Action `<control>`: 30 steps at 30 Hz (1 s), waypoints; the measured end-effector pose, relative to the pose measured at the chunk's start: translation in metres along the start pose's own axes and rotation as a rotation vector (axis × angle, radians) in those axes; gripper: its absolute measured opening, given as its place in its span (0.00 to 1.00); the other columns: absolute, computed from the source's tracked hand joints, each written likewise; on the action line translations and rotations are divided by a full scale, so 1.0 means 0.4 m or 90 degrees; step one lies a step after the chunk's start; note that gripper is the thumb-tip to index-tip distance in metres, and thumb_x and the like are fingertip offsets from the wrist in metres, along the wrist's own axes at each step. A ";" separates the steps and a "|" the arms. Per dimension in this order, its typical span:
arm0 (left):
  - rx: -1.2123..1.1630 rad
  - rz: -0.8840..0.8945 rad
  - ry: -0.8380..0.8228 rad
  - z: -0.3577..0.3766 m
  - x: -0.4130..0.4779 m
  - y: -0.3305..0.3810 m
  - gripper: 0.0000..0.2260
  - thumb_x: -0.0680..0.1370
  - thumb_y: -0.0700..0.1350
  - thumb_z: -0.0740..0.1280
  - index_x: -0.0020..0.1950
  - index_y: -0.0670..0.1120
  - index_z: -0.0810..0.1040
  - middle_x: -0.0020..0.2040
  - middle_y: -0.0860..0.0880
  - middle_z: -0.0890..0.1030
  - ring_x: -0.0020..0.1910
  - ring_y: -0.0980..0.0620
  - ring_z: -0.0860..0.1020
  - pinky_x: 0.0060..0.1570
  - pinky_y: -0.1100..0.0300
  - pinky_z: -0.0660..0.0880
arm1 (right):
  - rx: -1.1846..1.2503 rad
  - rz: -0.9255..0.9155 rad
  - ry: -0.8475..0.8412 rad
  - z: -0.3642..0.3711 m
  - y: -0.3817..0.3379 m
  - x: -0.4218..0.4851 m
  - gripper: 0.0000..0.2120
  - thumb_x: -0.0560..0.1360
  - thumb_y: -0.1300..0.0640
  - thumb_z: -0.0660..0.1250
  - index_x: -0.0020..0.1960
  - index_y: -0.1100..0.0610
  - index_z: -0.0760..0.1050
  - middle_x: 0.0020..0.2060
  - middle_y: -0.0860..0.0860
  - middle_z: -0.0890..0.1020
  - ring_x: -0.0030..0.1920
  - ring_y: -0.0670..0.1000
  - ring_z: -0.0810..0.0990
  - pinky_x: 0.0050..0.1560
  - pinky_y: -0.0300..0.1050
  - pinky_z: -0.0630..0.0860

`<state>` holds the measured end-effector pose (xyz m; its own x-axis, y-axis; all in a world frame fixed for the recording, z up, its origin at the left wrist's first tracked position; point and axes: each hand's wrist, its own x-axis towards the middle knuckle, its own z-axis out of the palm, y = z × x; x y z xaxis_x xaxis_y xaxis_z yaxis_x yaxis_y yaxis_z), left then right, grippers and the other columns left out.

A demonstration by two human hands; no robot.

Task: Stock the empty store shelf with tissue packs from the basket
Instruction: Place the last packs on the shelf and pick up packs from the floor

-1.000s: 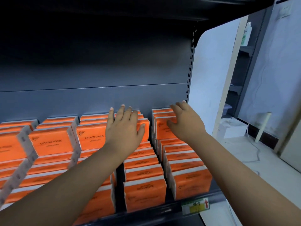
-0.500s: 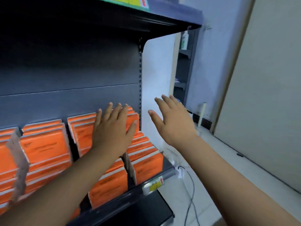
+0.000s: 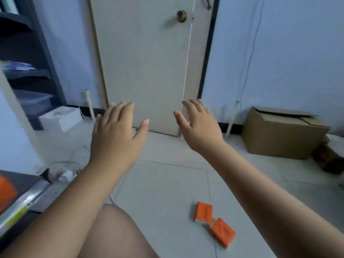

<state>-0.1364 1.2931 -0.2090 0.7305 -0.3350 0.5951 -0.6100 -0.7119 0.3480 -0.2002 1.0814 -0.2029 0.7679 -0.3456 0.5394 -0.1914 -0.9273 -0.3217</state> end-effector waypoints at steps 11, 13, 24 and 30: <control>-0.048 -0.014 -0.324 0.517 -0.156 0.294 0.23 0.83 0.57 0.62 0.70 0.42 0.74 0.72 0.39 0.74 0.73 0.39 0.68 0.71 0.45 0.66 | -0.108 0.349 -0.157 0.016 0.579 -0.454 0.33 0.82 0.34 0.54 0.77 0.56 0.67 0.77 0.54 0.69 0.80 0.56 0.61 0.78 0.54 0.60; -0.025 -0.012 -0.401 0.633 -0.218 0.296 0.23 0.82 0.57 0.61 0.71 0.44 0.73 0.74 0.41 0.74 0.74 0.41 0.68 0.72 0.45 0.66 | -0.127 0.406 -0.201 0.061 0.658 -0.520 0.33 0.82 0.34 0.54 0.77 0.56 0.67 0.76 0.53 0.70 0.79 0.56 0.62 0.77 0.54 0.61; -0.045 -0.054 -0.722 1.188 -0.419 0.247 0.26 0.83 0.56 0.62 0.81 0.60 0.62 0.84 0.48 0.58 0.82 0.42 0.54 0.77 0.43 0.61 | -0.173 0.545 -0.470 0.455 0.929 -0.662 0.46 0.69 0.21 0.59 0.75 0.51 0.68 0.71 0.51 0.74 0.74 0.55 0.68 0.75 0.52 0.64; 0.009 -0.001 -0.870 1.407 -0.500 0.173 0.34 0.81 0.53 0.66 0.83 0.65 0.52 0.85 0.52 0.40 0.82 0.35 0.52 0.77 0.40 0.62 | -0.168 0.568 -0.683 0.666 0.999 -0.676 0.35 0.62 0.28 0.68 0.62 0.48 0.72 0.54 0.48 0.76 0.57 0.54 0.78 0.53 0.49 0.75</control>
<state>-0.1521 0.9635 -0.7115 0.4546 -0.6654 -0.5921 -0.6113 -0.7166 0.3360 -0.3213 0.8427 -0.6845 0.3915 -0.6553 -0.6459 -0.8661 -0.4995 -0.0182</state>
